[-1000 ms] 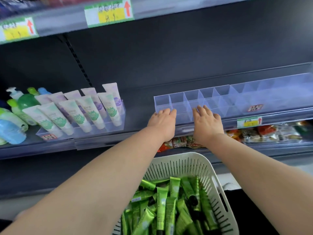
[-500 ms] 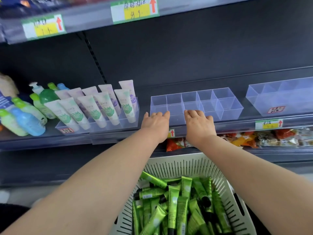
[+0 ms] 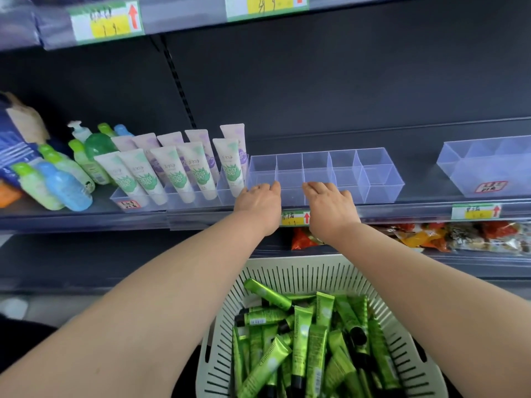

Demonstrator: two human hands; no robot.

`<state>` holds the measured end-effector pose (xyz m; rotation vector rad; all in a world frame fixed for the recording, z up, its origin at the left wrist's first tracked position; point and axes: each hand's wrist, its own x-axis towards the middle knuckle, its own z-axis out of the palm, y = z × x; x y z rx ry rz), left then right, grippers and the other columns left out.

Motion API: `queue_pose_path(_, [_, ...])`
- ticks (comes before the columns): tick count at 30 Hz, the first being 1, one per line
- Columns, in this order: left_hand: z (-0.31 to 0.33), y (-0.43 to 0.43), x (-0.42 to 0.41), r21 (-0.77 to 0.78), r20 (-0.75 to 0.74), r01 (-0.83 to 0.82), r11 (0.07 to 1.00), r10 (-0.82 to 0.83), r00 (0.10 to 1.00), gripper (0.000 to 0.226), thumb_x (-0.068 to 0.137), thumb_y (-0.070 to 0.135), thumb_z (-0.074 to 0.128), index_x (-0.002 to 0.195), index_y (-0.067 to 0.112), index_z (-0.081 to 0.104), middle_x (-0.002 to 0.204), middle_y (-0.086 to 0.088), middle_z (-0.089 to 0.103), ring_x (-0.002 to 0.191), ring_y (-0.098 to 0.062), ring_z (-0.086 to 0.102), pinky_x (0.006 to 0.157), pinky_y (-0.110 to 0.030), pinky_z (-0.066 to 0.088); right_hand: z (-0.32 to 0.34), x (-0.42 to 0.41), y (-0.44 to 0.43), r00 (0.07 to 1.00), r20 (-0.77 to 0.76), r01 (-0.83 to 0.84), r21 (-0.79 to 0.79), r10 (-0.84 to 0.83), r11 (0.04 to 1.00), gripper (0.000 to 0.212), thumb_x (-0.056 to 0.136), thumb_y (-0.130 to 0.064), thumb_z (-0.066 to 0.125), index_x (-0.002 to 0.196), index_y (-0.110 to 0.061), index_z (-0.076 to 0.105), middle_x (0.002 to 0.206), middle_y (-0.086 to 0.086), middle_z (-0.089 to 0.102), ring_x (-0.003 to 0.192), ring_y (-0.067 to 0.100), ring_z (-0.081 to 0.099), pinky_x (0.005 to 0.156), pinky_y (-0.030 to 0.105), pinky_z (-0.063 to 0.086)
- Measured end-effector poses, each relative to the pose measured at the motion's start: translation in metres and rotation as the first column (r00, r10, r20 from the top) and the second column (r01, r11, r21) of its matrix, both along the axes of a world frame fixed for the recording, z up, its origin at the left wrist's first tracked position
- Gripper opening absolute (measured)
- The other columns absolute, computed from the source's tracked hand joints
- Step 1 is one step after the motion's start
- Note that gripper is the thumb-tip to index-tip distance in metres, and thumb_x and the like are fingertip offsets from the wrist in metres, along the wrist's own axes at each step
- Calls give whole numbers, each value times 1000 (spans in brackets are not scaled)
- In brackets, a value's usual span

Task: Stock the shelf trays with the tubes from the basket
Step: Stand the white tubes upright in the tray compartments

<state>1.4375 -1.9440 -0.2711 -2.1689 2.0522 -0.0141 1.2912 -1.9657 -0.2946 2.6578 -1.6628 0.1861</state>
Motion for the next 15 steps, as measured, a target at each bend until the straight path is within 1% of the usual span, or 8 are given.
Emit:
queue_pose_path(3, [-1, 9, 0, -131, -81, 66, 989, -77, 994, 75, 85, -1, 51, 151, 13, 19, 151, -7, 34, 136, -26, 35, 109, -36, 30, -1, -8, 5, 999, 38, -3, -43, 5, 999, 75, 82, -7, 54, 149, -16, 21, 155, 1, 22, 140, 22, 23, 104, 41, 30])
queue_pose_path(5, [-3, 17, 0, -213, -115, 116, 970, -143, 983, 69, 86, -2, 48, 149, 15, 27, 150, -5, 36, 134, -25, 37, 107, -35, 32, -2, -15, 11, 998, 60, -5, -81, 10, 997, 73, 81, -4, 52, 148, -17, 25, 154, 2, 24, 140, 22, 23, 104, 41, 30])
queue_pose_path(7, [-7, 27, -1, -249, -137, 146, 958, -184, 973, 63, 87, -2, 50, 145, 16, 35, 146, -3, 41, 130, -24, 41, 102, -36, 37, -5, -23, 19, 996, 85, -12, -113, 21, 993, 70, 80, -2, 51, 145, -18, 31, 151, 3, 30, 136, 24, 29, 102, 42, 31])
queue_pose_path(11, [-24, 47, -5, -218, -170, 181, 959, -220, 961, 44, 89, 2, 51, 131, 17, 51, 132, -1, 50, 122, -24, 45, 91, -40, 46, -28, -39, 41, 994, 89, -44, -161, 59, 986, 58, 80, -6, 53, 136, -22, 44, 134, 0, 45, 119, 26, 42, 91, 40, 36])
queue_pose_path(13, [-38, 58, -8, -174, -188, 184, 967, -216, 958, 38, 90, 5, 51, 126, 18, 54, 127, -1, 53, 119, -23, 47, 89, -41, 48, -45, -46, 53, 996, 72, -47, -122, 56, 991, 55, 80, -8, 53, 132, -25, 48, 128, -2, 48, 115, 24, 43, 88, 38, 37])
queue_pose_path(15, [-56, 68, -12, -115, -228, 169, 979, -192, 955, 39, 91, 7, 51, 127, 21, 55, 125, 0, 54, 118, -22, 47, 89, -41, 48, -64, -54, 64, 998, 40, -42, -40, 44, 998, 52, 81, -10, 53, 129, -26, 51, 125, -3, 49, 114, 22, 44, 88, 37, 38])
